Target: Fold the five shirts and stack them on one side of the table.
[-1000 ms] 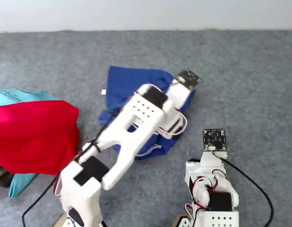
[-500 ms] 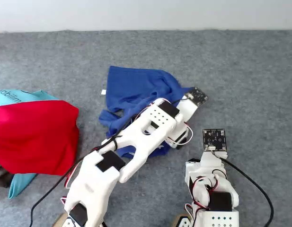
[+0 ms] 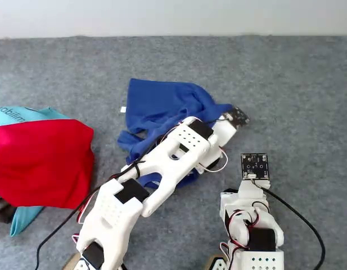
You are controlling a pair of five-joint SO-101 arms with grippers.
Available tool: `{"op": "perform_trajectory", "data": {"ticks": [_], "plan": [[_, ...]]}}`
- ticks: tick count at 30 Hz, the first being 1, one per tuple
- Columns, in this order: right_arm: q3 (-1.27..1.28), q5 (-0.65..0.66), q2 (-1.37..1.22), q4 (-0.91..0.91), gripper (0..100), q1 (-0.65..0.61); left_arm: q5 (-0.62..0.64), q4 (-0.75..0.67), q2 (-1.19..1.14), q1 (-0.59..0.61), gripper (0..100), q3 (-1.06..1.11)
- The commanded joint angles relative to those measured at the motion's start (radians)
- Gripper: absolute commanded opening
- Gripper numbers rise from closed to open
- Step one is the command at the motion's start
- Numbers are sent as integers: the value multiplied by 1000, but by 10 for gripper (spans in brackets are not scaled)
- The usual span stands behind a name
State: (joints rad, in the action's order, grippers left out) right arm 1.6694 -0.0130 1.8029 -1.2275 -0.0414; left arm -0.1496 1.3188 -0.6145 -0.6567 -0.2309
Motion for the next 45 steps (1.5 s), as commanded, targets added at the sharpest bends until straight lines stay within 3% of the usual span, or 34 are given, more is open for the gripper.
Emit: {"op": "perform_trajectory", "data": {"ticks": [1, 15, 27, 32, 39, 45], "plan": [[14, -8, 10, 10, 9, -12, -38, 101, 97, 6, 12, -133], [14, -8, 10, -62, 11, -8, -44, 382, 292, 15, 12, -743], [14, -5, 10, -73, 12, -12, -161, 436, 391, 242, 12, -938], [14, -8, 10, -56, 9, -7, -161, 436, 486, 322, 12, -780], [14, -9, 10, -35, 9, -10, -178, 436, 698, 390, 12, -225], [14, -9, 8, -10, 9, -10, -358, 428, 821, 480, 12, 255]]}}
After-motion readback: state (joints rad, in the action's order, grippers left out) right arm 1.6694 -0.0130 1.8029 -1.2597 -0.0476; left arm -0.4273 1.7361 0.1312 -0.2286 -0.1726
